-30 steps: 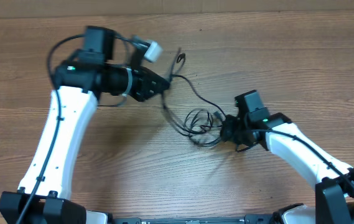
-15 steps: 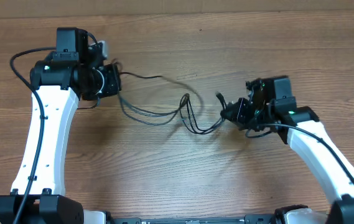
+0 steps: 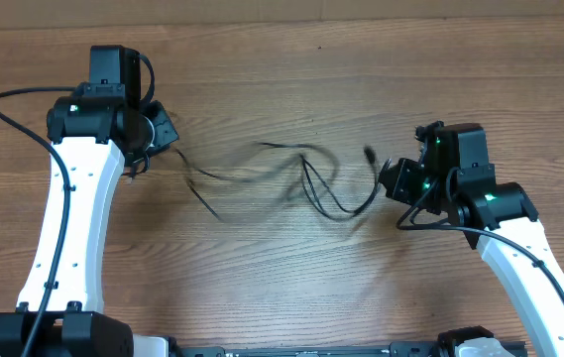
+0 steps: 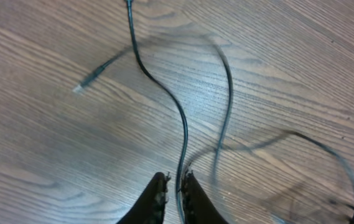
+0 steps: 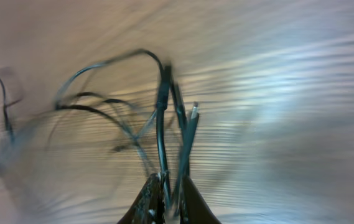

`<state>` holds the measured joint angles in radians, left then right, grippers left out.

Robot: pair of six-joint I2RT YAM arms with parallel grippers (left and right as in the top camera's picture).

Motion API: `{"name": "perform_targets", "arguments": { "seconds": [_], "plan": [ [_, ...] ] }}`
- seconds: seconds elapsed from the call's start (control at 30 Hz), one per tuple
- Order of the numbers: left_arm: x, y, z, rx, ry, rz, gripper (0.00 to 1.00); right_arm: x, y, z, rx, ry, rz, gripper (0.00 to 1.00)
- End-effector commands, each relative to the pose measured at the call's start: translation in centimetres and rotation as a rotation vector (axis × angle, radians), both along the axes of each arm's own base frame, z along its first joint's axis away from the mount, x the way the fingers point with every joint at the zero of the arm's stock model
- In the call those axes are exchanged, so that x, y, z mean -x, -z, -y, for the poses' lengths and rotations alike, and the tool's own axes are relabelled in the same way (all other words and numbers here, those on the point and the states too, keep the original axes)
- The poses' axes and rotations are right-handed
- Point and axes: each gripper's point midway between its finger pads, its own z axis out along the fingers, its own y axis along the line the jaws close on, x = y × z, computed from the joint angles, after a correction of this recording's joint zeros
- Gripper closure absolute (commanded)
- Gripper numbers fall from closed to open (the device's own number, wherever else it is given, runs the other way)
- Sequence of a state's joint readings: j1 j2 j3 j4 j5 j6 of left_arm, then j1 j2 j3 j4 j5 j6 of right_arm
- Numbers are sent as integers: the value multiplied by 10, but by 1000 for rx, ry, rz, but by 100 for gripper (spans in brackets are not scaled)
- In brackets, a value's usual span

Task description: Untangle cables

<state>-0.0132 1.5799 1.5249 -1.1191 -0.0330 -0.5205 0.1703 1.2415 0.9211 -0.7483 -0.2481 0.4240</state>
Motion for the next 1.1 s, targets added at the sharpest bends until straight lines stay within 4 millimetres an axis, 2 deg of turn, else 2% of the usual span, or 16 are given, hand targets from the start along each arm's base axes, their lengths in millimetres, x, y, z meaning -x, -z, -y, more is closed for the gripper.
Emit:
{"name": "perform_targets", "arguments": {
  "seconds": [0.0, 0.07, 0.13, 0.17, 0.2, 0.27, 0.33, 0.43, 0.47, 0.73, 0.97, 1.07],
  "plan": [
    [-1, -19, 11, 89, -49, 52, 92, -8, -6, 34, 167, 106, 41, 91],
    [-2, -17, 20, 127, -33, 55, 96, -4, -4, 35, 173, 105, 23, 91],
    [-3, -15, 25, 139, -20, 53, 95, -2, -3, 33, 162, 97, 14, 91],
    [-2, -13, 28, 146, -20, 48, 91, -2, -3, 29, 144, 86, 11, 90],
    [0, -10, 32, 161, -25, 38, 82, 0, -4, 23, 113, 67, 7, 87],
    [4, -5, 44, 199, -19, 16, 57, 1, -7, 11, 55, 30, 5, 76],
    [9, 2, 56, 234, -11, -11, 41, 2, -10, -1, -5, -8, 4, 70],
    [16, 14, 71, 250, -7, -46, 32, 5, -13, -16, -83, -57, -6, 61],
    [18, 18, 77, 254, -4, -57, 28, 6, -14, -19, -100, -68, -12, 54],
    [40, 49, 137, 299, 133, -113, 21, 6, -5, -21, -112, -71, -51, 34],
    [51, 63, 180, 301, 263, -87, 12, 7, -1, -21, -109, -71, -64, 26],
    [56, 67, 192, 302, 300, -83, 3, 7, -1, -21, -109, -71, -63, 21]
  ]
}}
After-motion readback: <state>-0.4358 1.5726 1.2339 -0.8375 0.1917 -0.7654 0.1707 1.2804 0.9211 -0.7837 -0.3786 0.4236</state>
